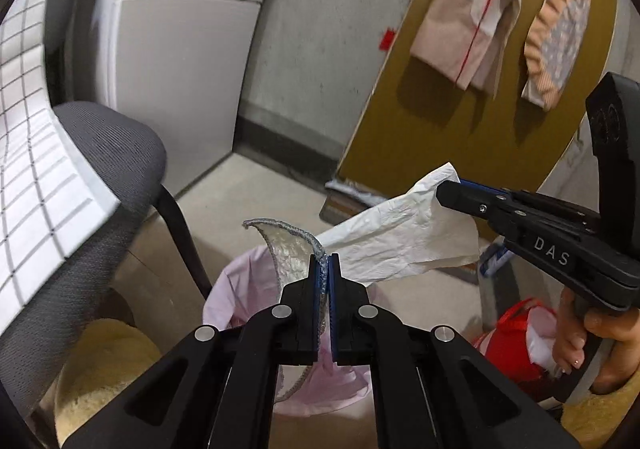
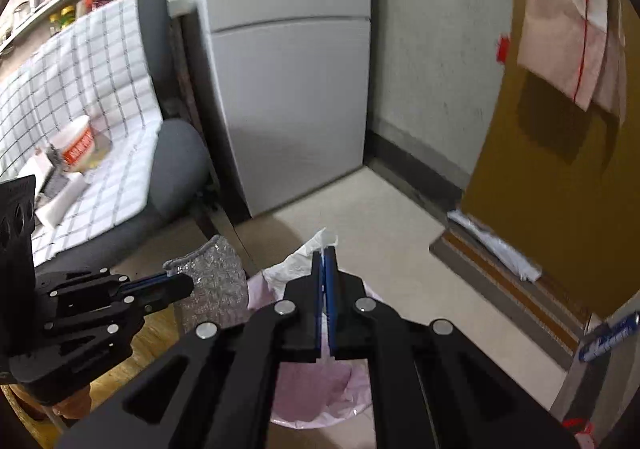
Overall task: Collect trash
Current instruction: 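Carry the napkin and pad with both grippers over the pink-lined bin, then open both grippers to drop the napkin and pad into the bin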
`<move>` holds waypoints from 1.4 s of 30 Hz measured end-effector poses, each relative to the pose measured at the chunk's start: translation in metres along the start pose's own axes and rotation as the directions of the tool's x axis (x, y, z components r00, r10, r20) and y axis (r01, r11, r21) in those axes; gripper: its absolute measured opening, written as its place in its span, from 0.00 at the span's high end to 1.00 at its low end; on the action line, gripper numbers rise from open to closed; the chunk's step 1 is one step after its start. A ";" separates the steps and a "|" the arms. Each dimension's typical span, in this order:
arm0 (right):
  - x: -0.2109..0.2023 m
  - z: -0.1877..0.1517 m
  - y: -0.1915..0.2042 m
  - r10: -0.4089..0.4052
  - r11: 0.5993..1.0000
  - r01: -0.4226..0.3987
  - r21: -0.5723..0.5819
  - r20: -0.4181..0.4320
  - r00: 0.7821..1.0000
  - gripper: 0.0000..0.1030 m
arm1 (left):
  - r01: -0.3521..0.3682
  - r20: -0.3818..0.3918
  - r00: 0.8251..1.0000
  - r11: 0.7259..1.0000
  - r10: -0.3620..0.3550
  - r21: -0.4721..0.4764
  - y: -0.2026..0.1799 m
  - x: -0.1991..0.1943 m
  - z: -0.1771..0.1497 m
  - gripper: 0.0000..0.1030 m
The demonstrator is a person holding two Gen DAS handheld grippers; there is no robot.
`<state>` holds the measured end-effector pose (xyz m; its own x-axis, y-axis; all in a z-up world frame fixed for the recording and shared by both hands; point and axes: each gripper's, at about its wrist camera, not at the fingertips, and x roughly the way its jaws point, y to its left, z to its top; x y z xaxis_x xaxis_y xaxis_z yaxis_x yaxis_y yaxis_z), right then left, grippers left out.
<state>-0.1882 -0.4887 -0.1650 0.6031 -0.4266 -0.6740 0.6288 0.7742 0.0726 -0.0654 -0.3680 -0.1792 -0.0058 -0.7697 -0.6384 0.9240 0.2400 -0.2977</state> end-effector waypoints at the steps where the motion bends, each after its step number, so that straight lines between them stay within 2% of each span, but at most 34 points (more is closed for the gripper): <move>1: 0.007 -0.004 -0.003 -0.006 1.000 0.006 0.005 -0.018 1.000 0.98 | -0.005 -0.013 1.000 1.000 0.005 0.005 -0.001 0.006 -0.001 0.94; 4: 0.020 -0.011 -0.008 -0.007 1.000 0.008 0.013 -0.057 0.998 0.98 | -0.025 -0.046 0.999 1.000 0.025 0.010 0.000 0.023 -0.003 0.93; 6: 0.030 -0.016 -0.011 0.001 1.000 0.001 0.026 -0.092 0.996 0.96 | -0.031 -0.067 0.997 1.000 0.031 -0.002 0.004 0.029 -0.003 0.83; 7: 0.033 -0.018 -0.013 0.001 1.000 0.003 0.031 -0.107 0.994 0.88 | -0.036 -0.072 0.997 0.999 0.035 -0.012 0.006 0.031 -0.004 0.77; 8: 0.036 -0.019 -0.014 -0.001 0.999 0.005 0.035 -0.115 0.993 0.82 | -0.036 -0.078 0.996 0.999 0.035 -0.019 0.008 0.031 -0.004 0.63; 9: 0.038 -0.020 -0.015 -0.001 0.999 0.006 0.041 -0.121 0.993 0.71 | -0.036 -0.080 0.996 0.999 0.034 -0.024 0.009 0.033 -0.003 0.59; 13: 0.036 -0.019 -0.014 -0.006 0.999 0.011 0.040 -0.121 0.993 0.69 | -0.044 -0.078 0.996 0.998 0.040 -0.041 0.015 0.029 -0.004 0.59; 16: 0.031 -0.015 -0.011 -0.002 0.999 0.006 0.043 -0.102 0.995 0.69 | -0.021 -0.099 0.995 0.999 0.017 -0.035 0.014 0.026 -0.004 0.57; 18: 0.027 -0.011 -0.010 -0.003 0.999 0.007 0.047 -0.083 0.997 0.69 | -0.001 -0.138 0.990 1.000 -0.001 -0.015 0.009 0.029 -0.007 0.53; 22: 0.014 -0.001 -0.013 -0.019 0.998 0.021 0.051 -0.037 0.999 0.69 | 0.034 -0.151 0.988 0.998 -0.027 0.047 -0.012 0.030 -0.007 0.53; 24: 0.010 0.001 -0.017 -0.024 0.998 0.026 0.059 -0.022 0.999 0.69 | -0.022 -0.182 0.982 0.992 0.045 0.124 -0.022 0.035 -0.006 0.43; 26: 0.006 0.004 -0.021 -0.028 0.998 0.028 0.063 -0.010 1.000 0.68 | -0.073 -0.193 0.976 0.985 0.104 0.159 -0.021 0.041 -0.006 0.43; 28: 0.004 0.005 -0.022 -0.029 0.998 0.029 0.063 -0.003 1.000 0.68 | -0.087 -0.211 0.971 0.988 0.114 0.130 -0.013 0.045 -0.003 0.43; 36: 0.005 0.005 -0.021 -0.020 0.997 0.020 0.074 -0.001 1.000 0.67 | -0.103 -0.177 0.978 0.993 0.112 0.056 0.004 0.034 0.003 0.43; 39: 0.004 0.007 -0.015 -0.004 0.998 0.004 0.068 0.001 1.000 0.67 | -0.146 -0.141 0.979 0.989 0.149 0.032 0.012 0.014 0.004 0.43; 42: 0.003 0.012 -0.007 0.042 0.996 -0.042 0.079 0.005 0.999 0.67 | -0.212 -0.106 0.972 0.977 0.211 0.004 0.024 -0.012 0.002 0.43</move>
<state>-0.1848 -0.5006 -0.1589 0.6312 -0.3964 -0.6667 0.6397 0.7521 0.1585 -0.0429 -0.3545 -0.1776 0.1487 -0.6345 -0.7585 0.9060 0.3948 -0.1527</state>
